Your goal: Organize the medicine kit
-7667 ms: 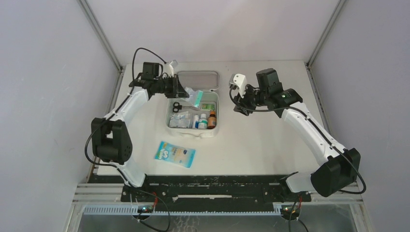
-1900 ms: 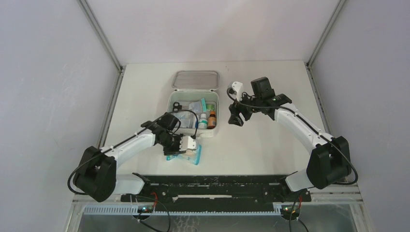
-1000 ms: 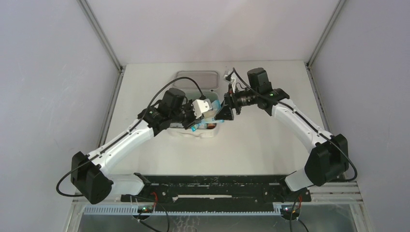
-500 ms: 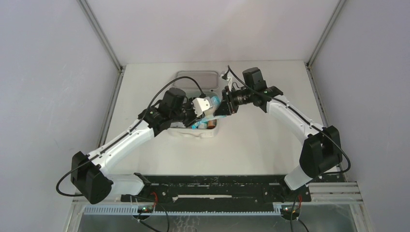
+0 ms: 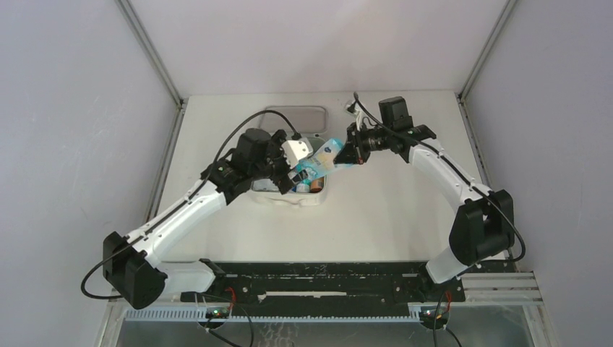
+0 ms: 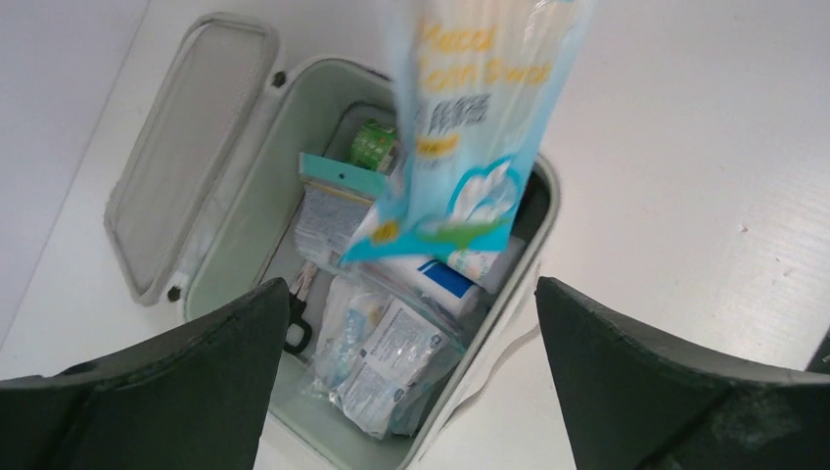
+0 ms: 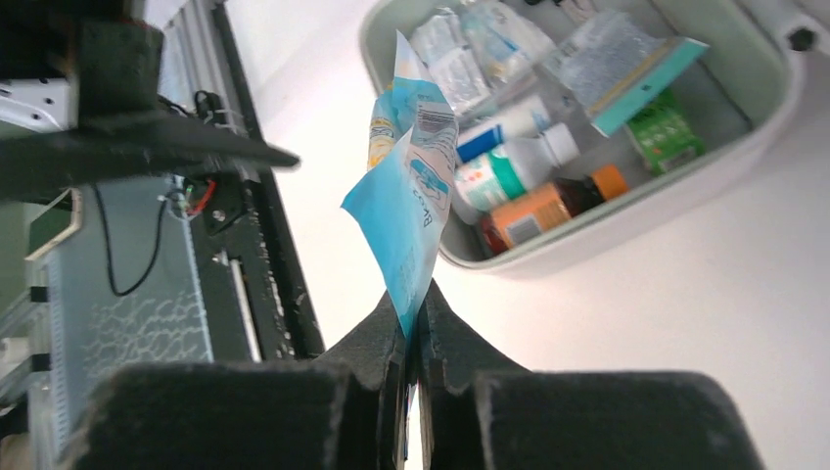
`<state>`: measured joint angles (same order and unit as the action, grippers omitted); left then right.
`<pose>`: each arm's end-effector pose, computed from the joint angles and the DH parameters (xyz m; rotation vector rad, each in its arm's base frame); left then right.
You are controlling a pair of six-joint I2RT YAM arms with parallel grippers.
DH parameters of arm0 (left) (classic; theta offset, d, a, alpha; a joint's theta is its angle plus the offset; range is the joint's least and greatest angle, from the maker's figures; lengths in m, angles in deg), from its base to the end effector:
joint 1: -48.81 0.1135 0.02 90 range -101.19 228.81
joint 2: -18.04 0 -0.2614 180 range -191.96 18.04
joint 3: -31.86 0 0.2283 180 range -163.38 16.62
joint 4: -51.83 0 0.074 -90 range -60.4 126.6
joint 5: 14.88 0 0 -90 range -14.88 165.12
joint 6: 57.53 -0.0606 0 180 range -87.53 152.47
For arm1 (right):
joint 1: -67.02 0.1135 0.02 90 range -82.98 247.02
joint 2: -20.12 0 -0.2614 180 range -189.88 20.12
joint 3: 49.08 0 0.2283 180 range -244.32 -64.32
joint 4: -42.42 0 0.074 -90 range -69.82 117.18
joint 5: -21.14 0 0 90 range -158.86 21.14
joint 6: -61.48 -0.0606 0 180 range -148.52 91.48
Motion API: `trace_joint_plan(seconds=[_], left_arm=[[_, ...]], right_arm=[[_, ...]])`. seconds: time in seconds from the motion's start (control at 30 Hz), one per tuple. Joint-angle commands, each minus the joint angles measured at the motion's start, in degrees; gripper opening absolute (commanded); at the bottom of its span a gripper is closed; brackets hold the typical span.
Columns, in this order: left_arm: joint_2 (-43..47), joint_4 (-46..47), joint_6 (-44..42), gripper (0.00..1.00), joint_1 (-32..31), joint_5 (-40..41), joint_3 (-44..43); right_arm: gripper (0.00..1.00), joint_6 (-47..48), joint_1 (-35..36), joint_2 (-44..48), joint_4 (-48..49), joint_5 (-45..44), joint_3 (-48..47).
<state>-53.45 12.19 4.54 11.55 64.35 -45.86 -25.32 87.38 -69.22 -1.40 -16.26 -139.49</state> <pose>0.2124 -0.1758 0.3126 1.2526 1.7561 -0.2967 0.2895 0.1588 0.3039 -0.9089 2.0435 1.2110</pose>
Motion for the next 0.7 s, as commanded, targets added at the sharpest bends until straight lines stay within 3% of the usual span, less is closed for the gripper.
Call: trace_joint_plan(seconds=[0.0,0.2,0.43,0.67], left_arm=[[2.5,5.7,4.4,1.00,5.1,-0.7,-0.5],[-1.6,9.9,14.7,1.00,17.8,-4.1,-3.4],[-14.8,7.4,27.7,1.00,30.6,-11.9,-12.1],[-26.8,5.9,35.8,1.00,36.8,-20.9,-17.1]], right_arm=[[0.00,6.8,-2.7,5.8,-2.2,-1.3,-0.1],[0.00,10.5,-6.6,11.2,-4.9,-2.5,3.9],[0.00,12.0,-11.1,17.8,-4.0,-3.1,8.8],[0.00,11.6,-14.4,19.6,-3.2,-1.2,10.3]])
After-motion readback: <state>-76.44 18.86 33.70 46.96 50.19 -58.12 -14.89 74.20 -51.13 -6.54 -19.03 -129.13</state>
